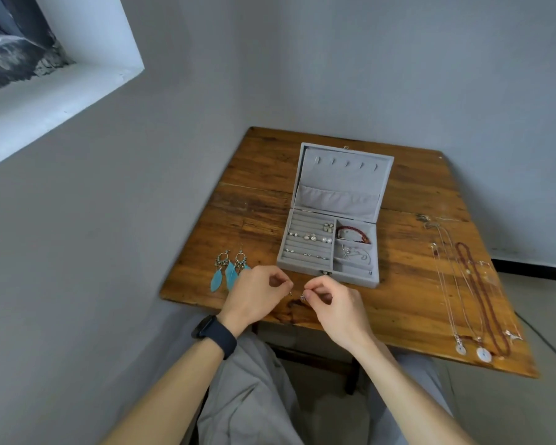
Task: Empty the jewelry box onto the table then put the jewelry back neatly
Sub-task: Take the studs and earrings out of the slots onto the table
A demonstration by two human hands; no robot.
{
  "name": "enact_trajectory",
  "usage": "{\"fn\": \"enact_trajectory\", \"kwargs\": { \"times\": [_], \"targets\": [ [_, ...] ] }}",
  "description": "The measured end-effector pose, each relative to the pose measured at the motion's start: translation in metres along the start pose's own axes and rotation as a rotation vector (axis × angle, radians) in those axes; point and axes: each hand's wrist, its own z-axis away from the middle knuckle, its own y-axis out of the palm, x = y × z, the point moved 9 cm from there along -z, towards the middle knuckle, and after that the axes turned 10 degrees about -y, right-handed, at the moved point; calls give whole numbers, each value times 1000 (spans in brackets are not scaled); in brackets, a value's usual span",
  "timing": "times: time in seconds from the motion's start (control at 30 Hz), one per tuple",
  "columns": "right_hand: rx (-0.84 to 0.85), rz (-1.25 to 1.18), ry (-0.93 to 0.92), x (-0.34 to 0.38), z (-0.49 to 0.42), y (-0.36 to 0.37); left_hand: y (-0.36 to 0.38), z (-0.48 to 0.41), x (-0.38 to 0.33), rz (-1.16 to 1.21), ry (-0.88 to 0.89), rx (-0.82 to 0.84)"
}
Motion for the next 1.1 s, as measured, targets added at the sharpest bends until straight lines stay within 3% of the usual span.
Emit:
{"fn": "enact_trajectory", "kwargs": {
  "times": [0.33, 0.87, 1.1],
  "targets": [
    [-3, 110, 2, -5, -11, 6, 9, -15, 2, -115, -84, -10],
    [-170, 184, -76, -5, -6, -4, 9, -18, 0, -134, -100, -69],
    [-185, 199, -36, -9, 6, -10, 6, -12, -1, -106, -15, -80]
  ]
}}
